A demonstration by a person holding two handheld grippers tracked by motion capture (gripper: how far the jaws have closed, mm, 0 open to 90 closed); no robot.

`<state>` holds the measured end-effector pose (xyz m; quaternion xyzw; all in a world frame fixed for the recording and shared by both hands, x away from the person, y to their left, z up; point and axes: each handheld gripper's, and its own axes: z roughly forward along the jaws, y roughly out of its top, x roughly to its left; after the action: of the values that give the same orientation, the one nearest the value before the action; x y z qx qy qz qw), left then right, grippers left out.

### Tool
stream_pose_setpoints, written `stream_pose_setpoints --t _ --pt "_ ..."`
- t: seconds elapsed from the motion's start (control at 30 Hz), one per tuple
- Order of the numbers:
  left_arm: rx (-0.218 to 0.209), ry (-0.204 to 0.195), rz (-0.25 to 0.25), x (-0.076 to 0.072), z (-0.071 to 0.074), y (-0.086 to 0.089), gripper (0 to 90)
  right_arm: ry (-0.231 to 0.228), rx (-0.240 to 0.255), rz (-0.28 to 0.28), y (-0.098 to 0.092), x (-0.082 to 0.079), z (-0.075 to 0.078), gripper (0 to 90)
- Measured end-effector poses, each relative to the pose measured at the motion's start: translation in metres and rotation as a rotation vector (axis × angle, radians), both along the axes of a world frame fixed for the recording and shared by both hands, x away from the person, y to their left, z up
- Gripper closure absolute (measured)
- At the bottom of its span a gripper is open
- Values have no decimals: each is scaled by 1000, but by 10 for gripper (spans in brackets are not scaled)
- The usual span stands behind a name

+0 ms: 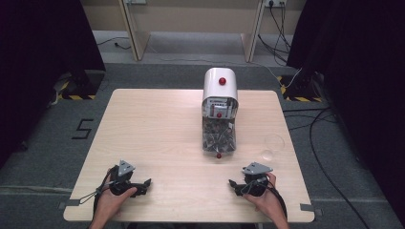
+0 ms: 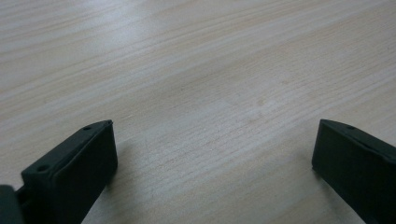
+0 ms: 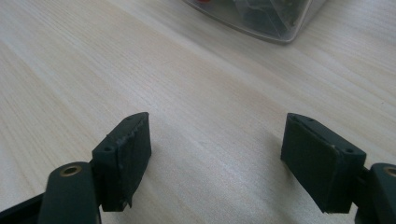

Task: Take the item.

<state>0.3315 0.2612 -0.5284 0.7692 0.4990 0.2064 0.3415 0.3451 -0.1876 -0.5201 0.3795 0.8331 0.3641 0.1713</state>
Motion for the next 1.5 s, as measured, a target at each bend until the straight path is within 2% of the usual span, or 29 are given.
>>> stream_pose_setpoints --t 0.53,0.7,0.77,0.87,0.9,0.97,1.17,1.5 --pt "0 0 0 0 0 0 0 0 0 2 0 0 0 252" --pt "0 0 0 0 0 0 0 -9 -2 25 2 0 1 297" --pt "0 0 0 0 0 0 0 -38 2 34 3 0 4 313" --pt "0 0 0 0 0 0 0 -59 10 39 4 -1 8 328" --pt "0 0 0 0 0 0 0 -88 17 40 5 -2 14 338" --pt "0 0 0 0 0 0 0 -116 29 40 6 -1 20 343" --pt "0 0 0 0 0 0 0 -167 58 34 6 2 33 366" --pt "0 0 0 0 0 0 0 -222 91 49 12 10 47 406"
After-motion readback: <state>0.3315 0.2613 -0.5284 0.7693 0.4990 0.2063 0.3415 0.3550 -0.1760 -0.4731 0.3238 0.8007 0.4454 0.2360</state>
